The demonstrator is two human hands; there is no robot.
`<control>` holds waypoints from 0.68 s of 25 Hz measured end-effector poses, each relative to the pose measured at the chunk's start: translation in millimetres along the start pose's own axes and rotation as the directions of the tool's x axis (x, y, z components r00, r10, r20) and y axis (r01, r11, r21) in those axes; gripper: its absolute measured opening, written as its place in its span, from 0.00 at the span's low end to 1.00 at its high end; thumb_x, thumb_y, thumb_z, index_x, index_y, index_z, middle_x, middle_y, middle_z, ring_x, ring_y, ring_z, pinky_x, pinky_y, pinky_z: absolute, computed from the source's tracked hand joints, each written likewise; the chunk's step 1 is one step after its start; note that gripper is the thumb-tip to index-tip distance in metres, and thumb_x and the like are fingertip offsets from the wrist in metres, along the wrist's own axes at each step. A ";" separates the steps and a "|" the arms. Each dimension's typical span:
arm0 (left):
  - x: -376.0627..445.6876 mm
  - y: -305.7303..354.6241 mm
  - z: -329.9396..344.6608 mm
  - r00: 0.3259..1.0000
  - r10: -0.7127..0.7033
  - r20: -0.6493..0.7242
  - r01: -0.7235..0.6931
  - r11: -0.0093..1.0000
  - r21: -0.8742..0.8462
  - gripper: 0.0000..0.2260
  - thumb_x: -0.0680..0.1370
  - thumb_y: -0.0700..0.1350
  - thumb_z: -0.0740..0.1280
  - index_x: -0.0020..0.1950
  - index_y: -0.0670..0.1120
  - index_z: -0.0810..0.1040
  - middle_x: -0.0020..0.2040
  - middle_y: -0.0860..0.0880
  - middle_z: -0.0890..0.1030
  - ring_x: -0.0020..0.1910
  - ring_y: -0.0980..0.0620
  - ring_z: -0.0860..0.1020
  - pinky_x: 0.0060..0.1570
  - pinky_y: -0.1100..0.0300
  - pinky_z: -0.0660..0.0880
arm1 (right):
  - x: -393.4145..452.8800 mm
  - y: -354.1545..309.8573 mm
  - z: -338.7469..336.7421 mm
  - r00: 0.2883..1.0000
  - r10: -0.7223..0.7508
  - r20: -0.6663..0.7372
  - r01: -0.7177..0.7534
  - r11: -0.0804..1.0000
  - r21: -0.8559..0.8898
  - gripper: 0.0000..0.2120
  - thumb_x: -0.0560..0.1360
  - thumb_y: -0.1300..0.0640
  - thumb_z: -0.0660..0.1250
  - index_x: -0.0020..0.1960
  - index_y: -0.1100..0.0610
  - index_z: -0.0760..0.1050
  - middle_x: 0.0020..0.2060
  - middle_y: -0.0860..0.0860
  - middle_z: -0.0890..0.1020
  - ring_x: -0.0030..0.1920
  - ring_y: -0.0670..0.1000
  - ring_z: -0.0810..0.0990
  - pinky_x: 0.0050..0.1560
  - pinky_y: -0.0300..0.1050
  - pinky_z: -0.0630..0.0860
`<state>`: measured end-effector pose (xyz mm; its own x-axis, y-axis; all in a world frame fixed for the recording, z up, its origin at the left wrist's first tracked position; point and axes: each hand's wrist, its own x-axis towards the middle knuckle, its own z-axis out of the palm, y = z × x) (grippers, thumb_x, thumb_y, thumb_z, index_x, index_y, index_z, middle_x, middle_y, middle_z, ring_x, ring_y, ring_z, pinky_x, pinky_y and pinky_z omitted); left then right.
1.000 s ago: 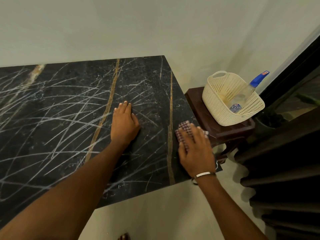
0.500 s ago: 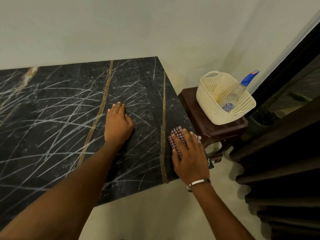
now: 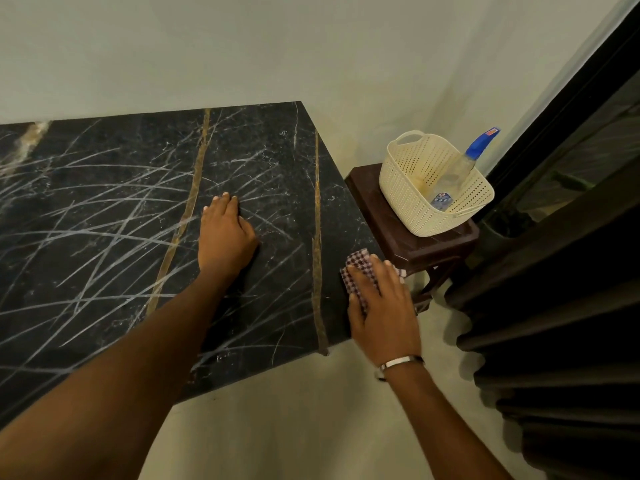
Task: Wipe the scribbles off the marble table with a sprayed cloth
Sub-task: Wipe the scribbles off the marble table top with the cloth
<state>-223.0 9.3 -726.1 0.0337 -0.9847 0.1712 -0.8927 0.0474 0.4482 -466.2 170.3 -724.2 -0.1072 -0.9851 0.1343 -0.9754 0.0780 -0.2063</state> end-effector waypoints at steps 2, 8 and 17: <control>0.3 0.6 1.3 1.000 0.003 -0.012 -0.003 1.000 0.001 0.23 0.80 0.45 0.54 0.75 0.40 0.64 0.75 0.41 0.64 0.75 0.46 0.60 0.76 0.48 0.53 | 3.7 6.7 0.2 0.996 0.085 -0.022 -0.085 0.996 -0.013 0.23 0.78 0.47 0.58 0.73 0.44 0.63 0.75 0.51 0.61 0.75 0.55 0.58 0.73 0.58 0.61; 0.3 0.6 0.9 1.000 -0.001 -0.016 0.000 1.000 -0.025 0.23 0.80 0.45 0.54 0.75 0.39 0.64 0.75 0.41 0.64 0.75 0.45 0.60 0.76 0.49 0.52 | -12.7 -37.9 10.7 0.997 0.050 -0.062 -0.049 0.999 0.014 0.24 0.78 0.46 0.52 0.74 0.47 0.63 0.75 0.53 0.61 0.75 0.57 0.58 0.74 0.59 0.57; -2.6 -41.5 -31.5 0.991 0.117 0.062 -0.117 0.993 -0.015 0.21 0.81 0.44 0.57 0.73 0.38 0.66 0.73 0.40 0.67 0.73 0.44 0.64 0.74 0.50 0.57 | -14.4 -48.1 12.3 0.993 0.108 -0.056 -0.112 0.991 -0.068 0.27 0.77 0.44 0.48 0.74 0.47 0.61 0.75 0.53 0.61 0.75 0.57 0.58 0.74 0.59 0.56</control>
<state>-171.9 15.2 -717.4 -0.0991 -0.9808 0.1681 -0.8835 0.1645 0.4386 -415.4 178.9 -728.2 -0.2223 -0.9608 0.1656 -0.9682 0.1977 -0.1532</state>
